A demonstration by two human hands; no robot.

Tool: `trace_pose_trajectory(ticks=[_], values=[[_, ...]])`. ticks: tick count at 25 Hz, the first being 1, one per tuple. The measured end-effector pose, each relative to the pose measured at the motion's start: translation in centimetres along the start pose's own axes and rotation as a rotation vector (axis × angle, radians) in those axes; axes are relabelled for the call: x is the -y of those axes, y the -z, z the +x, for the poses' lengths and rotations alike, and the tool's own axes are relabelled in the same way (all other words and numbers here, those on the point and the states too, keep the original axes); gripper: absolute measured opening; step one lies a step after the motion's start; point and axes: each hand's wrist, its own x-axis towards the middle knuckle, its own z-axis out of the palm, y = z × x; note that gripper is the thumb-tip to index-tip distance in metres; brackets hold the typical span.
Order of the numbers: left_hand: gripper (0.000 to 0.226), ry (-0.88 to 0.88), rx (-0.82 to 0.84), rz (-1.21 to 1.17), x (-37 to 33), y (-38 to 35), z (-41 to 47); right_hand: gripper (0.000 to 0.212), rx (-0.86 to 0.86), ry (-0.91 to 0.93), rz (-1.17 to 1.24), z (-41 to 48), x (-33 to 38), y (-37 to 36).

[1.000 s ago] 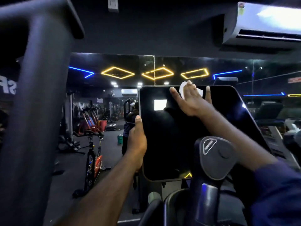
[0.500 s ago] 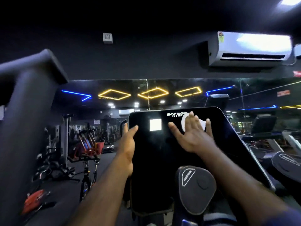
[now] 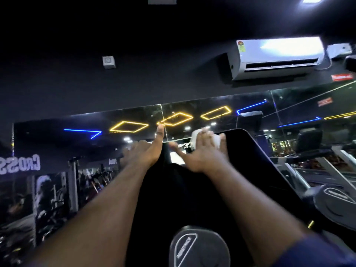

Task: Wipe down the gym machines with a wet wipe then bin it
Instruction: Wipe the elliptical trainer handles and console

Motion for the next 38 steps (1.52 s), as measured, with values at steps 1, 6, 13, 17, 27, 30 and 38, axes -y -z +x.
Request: trace_pose_trajectory(ticks=[1,6,13,17,27,30,38], values=[[0.125,-0.022,0.027,0.069,-0.7,0.0,0.9,0.111,0.010,0.123,0.072,-1.2,1.7,-0.8],[0.121,-0.221,0.402,0.056,-3.1,-0.3,5.5,0.100,-0.154,0.049,-0.001,-2.2,-5.0,-0.9],[0.125,-0.388,0.551,0.063,-7.8,-3.4,6.0,0.095,-0.099,0.063,0.039,-3.3,-5.0,-0.6],[0.095,-0.436,0.483,0.261,-8.9,-5.2,6.8,0.100,-0.101,-0.269,0.020,0.2,-10.0,1.2],[0.059,-0.621,0.485,0.313,-12.2,-7.7,6.0,0.093,-0.138,-0.327,0.025,1.6,-10.3,1.8],[0.047,-0.628,0.502,0.251,-12.7,-7.8,6.1,0.084,-0.117,-0.141,0.054,1.9,-7.3,0.9],[0.046,-0.697,0.517,0.470,-14.0,-7.3,4.4,0.102,-0.092,-0.260,0.002,-3.5,-11.9,0.7]])
